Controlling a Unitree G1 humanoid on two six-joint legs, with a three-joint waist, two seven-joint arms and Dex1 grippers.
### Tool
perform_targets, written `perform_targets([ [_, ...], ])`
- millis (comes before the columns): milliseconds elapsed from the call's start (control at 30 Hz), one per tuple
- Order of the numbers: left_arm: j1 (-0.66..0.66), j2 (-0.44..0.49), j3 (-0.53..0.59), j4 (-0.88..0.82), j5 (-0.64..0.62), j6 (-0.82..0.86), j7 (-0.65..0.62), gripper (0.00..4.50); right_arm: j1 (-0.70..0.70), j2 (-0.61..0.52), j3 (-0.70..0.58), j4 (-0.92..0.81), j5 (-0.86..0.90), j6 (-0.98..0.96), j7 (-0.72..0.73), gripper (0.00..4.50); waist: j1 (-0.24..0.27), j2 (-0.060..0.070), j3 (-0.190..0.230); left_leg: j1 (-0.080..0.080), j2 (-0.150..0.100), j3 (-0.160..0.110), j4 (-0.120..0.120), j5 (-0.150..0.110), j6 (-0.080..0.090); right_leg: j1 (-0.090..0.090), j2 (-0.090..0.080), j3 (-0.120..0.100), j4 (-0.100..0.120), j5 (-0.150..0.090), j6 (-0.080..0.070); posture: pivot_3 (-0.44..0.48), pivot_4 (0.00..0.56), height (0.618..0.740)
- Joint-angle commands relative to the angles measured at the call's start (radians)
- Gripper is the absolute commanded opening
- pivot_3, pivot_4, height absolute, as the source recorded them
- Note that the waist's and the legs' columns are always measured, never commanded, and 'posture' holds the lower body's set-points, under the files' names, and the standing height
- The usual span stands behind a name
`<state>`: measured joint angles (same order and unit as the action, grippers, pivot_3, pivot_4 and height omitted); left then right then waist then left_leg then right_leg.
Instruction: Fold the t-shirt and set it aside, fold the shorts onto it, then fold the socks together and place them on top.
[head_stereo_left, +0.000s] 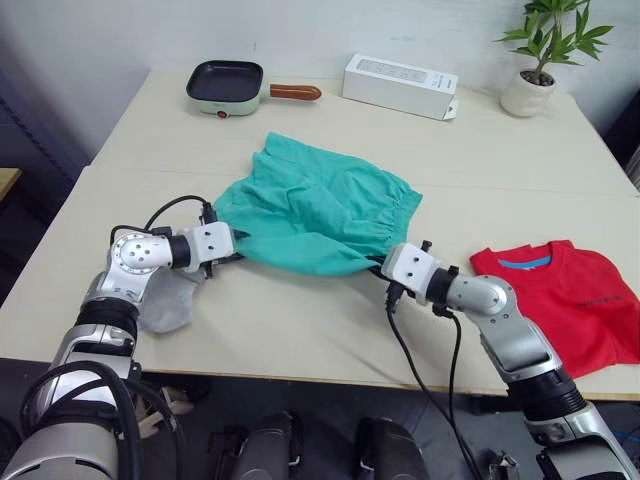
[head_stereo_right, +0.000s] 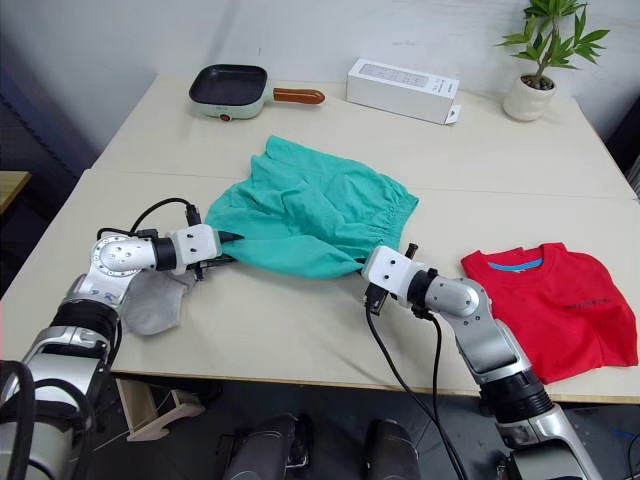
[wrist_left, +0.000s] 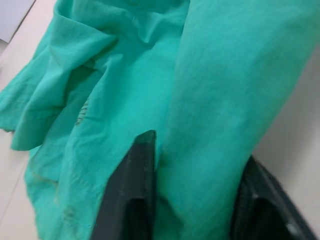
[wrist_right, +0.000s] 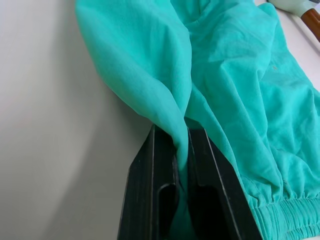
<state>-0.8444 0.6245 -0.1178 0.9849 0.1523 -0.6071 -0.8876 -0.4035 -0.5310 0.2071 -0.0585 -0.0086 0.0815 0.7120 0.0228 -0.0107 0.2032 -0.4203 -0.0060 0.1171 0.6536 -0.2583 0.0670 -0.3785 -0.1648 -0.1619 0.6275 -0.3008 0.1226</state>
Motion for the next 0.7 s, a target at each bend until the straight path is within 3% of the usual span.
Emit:
perform_targets([
  [33,-0.052,-0.034,0.023,0.018,-0.039,0.051,0.003,0.38,-0.039,0.007,-0.06,0.006,0.035,-0.001,-0.009,0.0,-0.002,0.0,0.0,0.0,0.0,0.0,0.0,0.0,0.0,0.0,0.0,0.0,0.0,0.0,0.0,0.0,0.15,0.74],
  [67,-0.07,-0.041,0.034,0.024,-0.05,0.061,0.009,0.05,-0.048,0.007,-0.068,0.019,0.038,-0.001,-0.009,0.0,-0.003,0.0,0.0,0.0,0.0,0.0,0.0,0.0,0.0,0.0,0.0,0.0,0.0,0.0,0.0,0.0,0.15,0.74],
  [233,-0.17,-0.061,0.1,0.061,-0.116,0.127,0.019,0.05,-0.126,0.016,-0.11,0.114,0.069,-0.004,-0.003,0.0,-0.022,0.0,0.0,-0.001,0.0,0.0,0.0,0.0,0.0,-0.001,0.001,0.0,-0.001,0.0,0.0,0.0,0.15,0.74],
  [367,-0.218,-0.05,0.155,0.078,-0.197,0.235,-0.109,0.05,-0.175,0.013,-0.112,0.168,0.094,-0.013,0.041,0.0,-0.033,0.0,0.0,-0.001,0.0,0.001,0.0,0.0,0.0,-0.001,0.001,0.0,-0.001,0.0,0.0,0.0,0.15,0.74],
  [467,-0.21,-0.022,0.164,0.062,-0.224,0.301,-0.202,0.05,-0.183,0.01,-0.104,0.175,0.107,-0.011,0.077,0.0,-0.048,0.0,0.0,-0.001,0.0,0.001,-0.001,0.0,0.0,-0.001,0.001,0.0,-0.001,0.0,0.0,0.0,0.15,0.74],
  [700,-0.128,0.009,0.193,-0.039,-0.277,0.316,-0.281,0.05,-0.139,-0.001,-0.124,0.122,0.127,-0.013,0.106,0.0,-0.053,0.0,0.0,-0.001,0.0,0.002,-0.001,0.001,0.0,-0.002,0.001,0.001,-0.001,0.0,0.0,0.0,0.15,0.74],
])
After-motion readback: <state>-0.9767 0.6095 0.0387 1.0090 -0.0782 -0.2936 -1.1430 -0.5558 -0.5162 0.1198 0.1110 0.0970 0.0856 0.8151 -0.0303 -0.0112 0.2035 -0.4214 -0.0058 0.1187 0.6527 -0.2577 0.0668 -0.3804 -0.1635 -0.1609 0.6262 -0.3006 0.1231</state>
